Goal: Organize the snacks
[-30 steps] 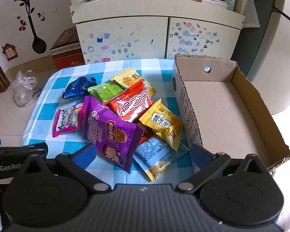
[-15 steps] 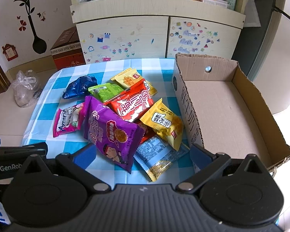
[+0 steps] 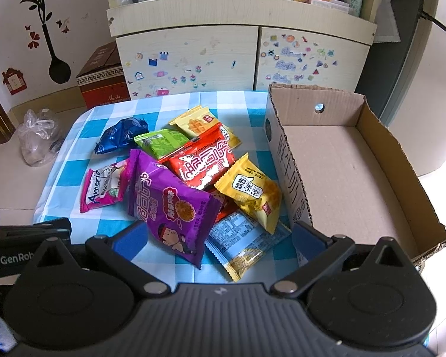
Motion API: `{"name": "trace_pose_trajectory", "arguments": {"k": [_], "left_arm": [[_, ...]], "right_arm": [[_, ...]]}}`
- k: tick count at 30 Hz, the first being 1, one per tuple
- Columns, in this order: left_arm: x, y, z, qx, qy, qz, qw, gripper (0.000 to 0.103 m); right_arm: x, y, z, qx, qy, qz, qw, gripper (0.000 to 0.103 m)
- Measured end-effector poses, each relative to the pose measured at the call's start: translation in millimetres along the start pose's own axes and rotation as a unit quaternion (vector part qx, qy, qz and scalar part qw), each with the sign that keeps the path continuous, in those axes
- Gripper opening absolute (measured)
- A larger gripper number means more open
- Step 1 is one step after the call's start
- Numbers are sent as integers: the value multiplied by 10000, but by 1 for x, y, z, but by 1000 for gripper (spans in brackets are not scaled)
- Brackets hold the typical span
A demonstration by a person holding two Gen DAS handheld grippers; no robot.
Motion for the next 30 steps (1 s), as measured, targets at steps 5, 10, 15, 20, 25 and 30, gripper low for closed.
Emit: {"name": "trace_pose_trajectory", "arguments": {"k": [5, 10, 15, 20, 25, 30], "left_arm": [[0, -2, -1, 37, 73, 1, 10000, 102], [0, -2, -2, 36, 71, -1, 10000, 102], [0, -3, -1, 68, 84, 4, 9999, 102], [0, -4, 0, 135, 152, -54, 9998, 102], [-3, -5, 2, 127, 97, -135, 9998, 101], [-9, -5, 4, 118, -2, -234, 9997, 96]], "right_arm": [[0, -1, -1, 0, -35, 26, 10000, 102], [-1, -1, -1, -2, -32, 19, 10000, 102], [-1, -2, -1, -10, -35, 22, 10000, 102], [-1, -2, 0, -32, -50, 19, 10000, 102], [-4, -2, 2, -52, -103, 14, 9999, 102], [-5, -3, 2, -77, -74, 0, 9999, 102]]}}
Point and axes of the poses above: each gripper's, at about its wrist camera, not at the fingertips, and y roughly against the way its jaws point, x to its left, z to its top, the point moved 6 cm from there along -y, roughly the way its jaws point
